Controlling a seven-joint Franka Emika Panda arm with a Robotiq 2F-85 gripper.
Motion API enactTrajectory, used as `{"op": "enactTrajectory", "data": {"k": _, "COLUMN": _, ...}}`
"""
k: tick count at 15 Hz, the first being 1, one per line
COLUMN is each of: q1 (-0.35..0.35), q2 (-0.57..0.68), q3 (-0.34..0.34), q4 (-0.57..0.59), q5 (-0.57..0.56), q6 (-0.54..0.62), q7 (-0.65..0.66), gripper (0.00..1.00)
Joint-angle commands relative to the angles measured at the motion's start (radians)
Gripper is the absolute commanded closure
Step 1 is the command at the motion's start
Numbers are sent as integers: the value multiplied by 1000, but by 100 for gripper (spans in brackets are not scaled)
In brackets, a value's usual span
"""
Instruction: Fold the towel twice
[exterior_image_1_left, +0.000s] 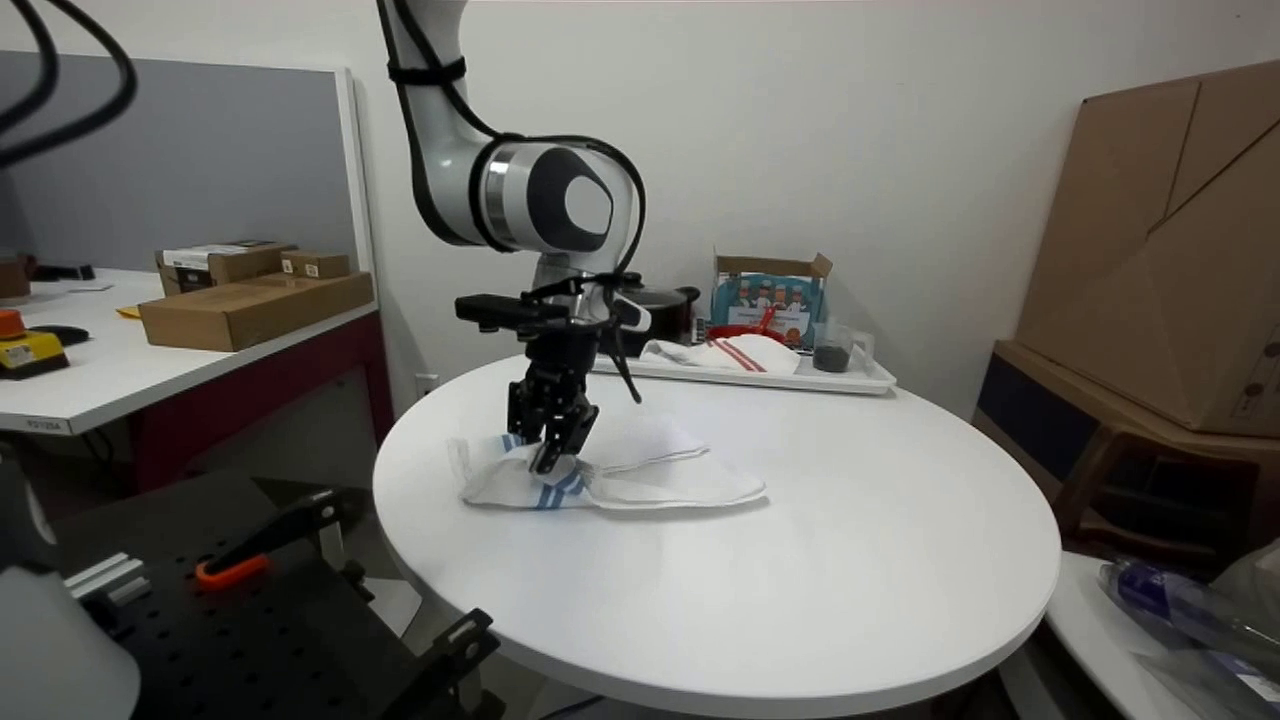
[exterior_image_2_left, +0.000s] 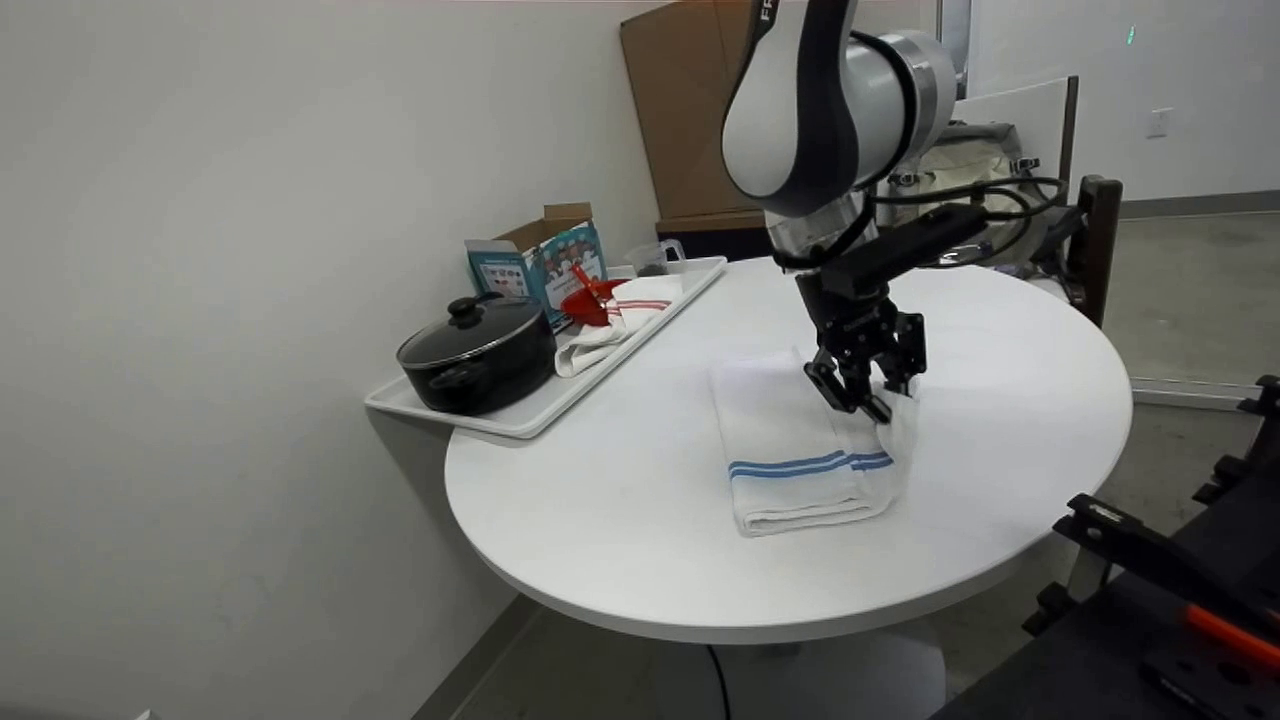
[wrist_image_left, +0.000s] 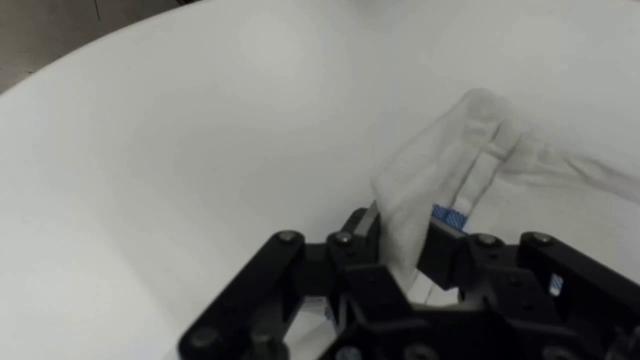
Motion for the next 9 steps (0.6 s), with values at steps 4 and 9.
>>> {"op": "enactTrajectory", "data": {"k": 4, "q1": -108, "q2": -95, "q3": -15, "q4": 137, "q5": 53, "q6": -128, "q7": -26, "gripper": 97}}
{"op": "enactTrajectory", "data": {"k": 9, "q1": -149, "q2": -114, "q3": -8, "q4": 221, "q5": 66, "q6": -206, "q7": -31, "gripper": 97}}
